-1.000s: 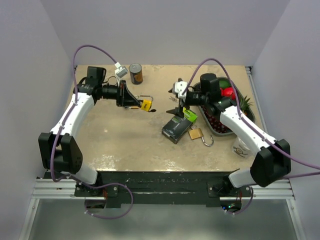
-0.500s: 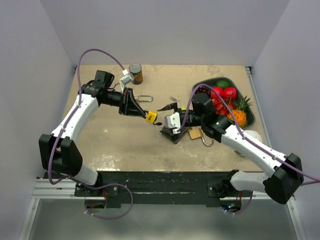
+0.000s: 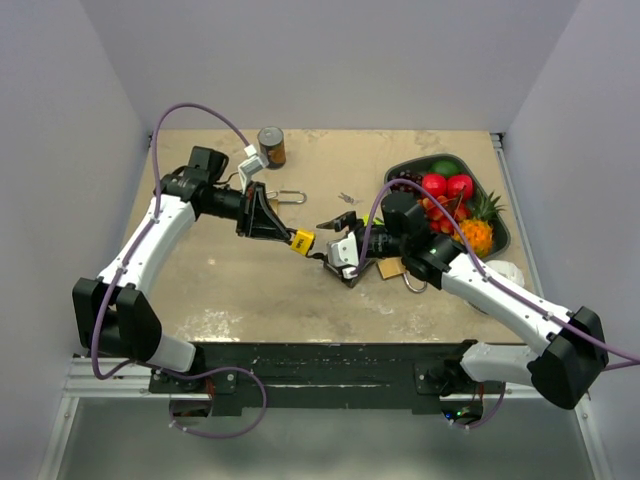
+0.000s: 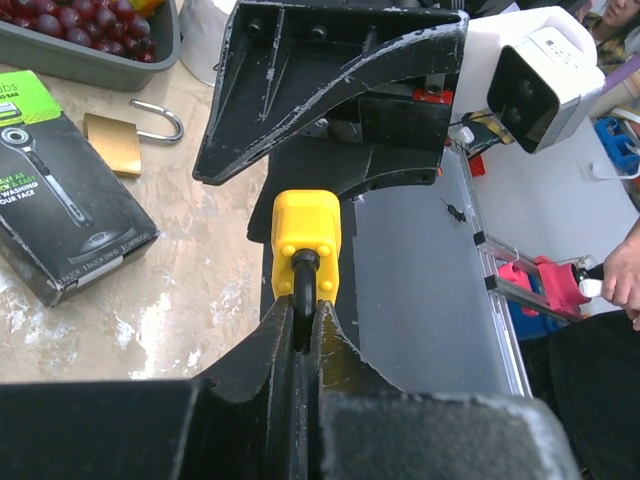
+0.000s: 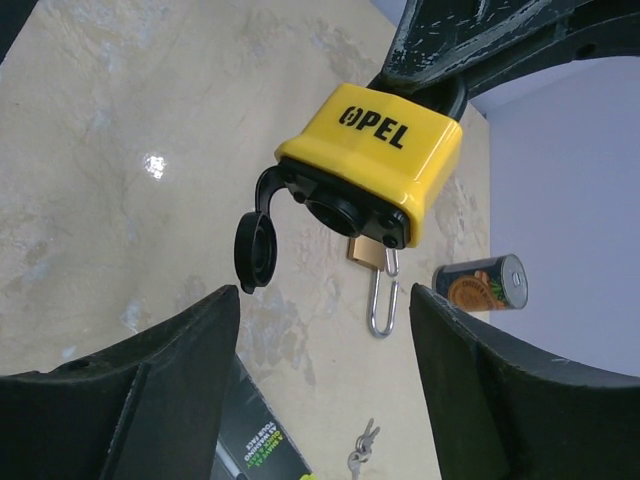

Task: Lock with the key
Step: Place the lock at the center of the board.

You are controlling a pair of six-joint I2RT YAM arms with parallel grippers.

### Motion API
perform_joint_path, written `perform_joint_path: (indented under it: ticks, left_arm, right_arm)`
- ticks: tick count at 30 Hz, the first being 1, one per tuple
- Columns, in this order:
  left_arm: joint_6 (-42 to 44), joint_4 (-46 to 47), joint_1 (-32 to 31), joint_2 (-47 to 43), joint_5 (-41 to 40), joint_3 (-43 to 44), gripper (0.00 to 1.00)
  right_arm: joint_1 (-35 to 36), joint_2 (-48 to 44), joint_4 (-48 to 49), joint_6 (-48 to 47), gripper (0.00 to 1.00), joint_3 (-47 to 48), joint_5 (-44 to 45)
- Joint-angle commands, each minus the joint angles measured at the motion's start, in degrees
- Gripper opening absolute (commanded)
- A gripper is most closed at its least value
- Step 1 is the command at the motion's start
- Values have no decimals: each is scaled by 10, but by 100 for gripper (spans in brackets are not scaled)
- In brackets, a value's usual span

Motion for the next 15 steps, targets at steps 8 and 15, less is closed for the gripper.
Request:
perform_joint_path:
  ticks: [8, 15]
  left_arm:
    - [3, 12, -9, -14, 41, 3, 0]
    - [2, 15, -12, -9, 40, 3, 0]
  right_arm:
    - [3, -25, 42, 29, 62, 14, -23]
    - [3, -25, 48, 50, 56, 23, -36]
